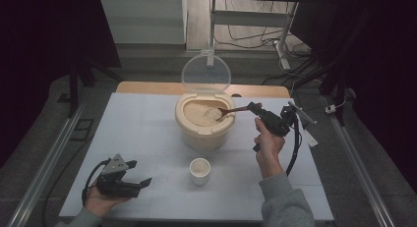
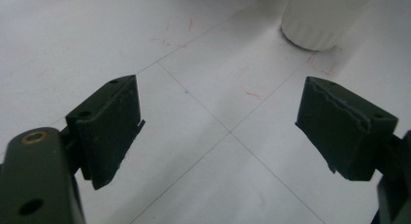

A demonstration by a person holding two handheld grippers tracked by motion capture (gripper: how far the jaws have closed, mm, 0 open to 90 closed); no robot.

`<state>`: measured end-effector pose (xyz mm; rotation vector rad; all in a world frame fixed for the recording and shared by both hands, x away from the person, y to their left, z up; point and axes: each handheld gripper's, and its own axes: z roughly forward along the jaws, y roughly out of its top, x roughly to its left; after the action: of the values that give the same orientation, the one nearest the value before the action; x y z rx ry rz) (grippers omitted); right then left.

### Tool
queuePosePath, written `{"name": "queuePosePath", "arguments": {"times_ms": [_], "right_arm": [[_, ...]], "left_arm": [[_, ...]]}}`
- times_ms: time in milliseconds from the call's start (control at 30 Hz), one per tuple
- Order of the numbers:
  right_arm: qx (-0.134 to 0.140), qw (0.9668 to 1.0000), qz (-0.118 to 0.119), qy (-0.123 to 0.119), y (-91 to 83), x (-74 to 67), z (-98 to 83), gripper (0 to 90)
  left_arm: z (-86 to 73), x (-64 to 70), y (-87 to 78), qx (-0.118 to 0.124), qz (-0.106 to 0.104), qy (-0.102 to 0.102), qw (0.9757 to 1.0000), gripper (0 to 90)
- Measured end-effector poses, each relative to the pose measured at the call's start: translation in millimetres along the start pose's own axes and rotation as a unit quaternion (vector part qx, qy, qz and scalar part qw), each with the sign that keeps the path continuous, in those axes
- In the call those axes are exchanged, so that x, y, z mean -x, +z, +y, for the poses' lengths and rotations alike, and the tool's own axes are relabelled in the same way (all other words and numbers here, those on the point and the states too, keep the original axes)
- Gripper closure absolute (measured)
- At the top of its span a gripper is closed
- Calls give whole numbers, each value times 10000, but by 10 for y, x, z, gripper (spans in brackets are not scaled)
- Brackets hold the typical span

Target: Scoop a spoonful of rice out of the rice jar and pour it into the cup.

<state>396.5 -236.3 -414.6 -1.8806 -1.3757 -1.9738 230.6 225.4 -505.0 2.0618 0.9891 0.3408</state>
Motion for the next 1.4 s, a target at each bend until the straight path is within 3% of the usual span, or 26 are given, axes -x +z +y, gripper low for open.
{"name": "queuePosePath", "arguments": {"times_ms": [600, 1133, 1400], "right_arm": [[91, 9997, 126, 183, -47, -5, 32, 834], [16, 9995, 263, 155, -59, -76, 28, 834], [-49, 9996, 223, 185, -48, -24, 6, 834]], "left_arm": [[-2, -12, -7, 13, 32, -30, 10000, 153], [-3, -9, -14, 25, 32, -31, 10000, 154], [-6, -10, -9, 0, 31, -29, 10000, 154]]}}
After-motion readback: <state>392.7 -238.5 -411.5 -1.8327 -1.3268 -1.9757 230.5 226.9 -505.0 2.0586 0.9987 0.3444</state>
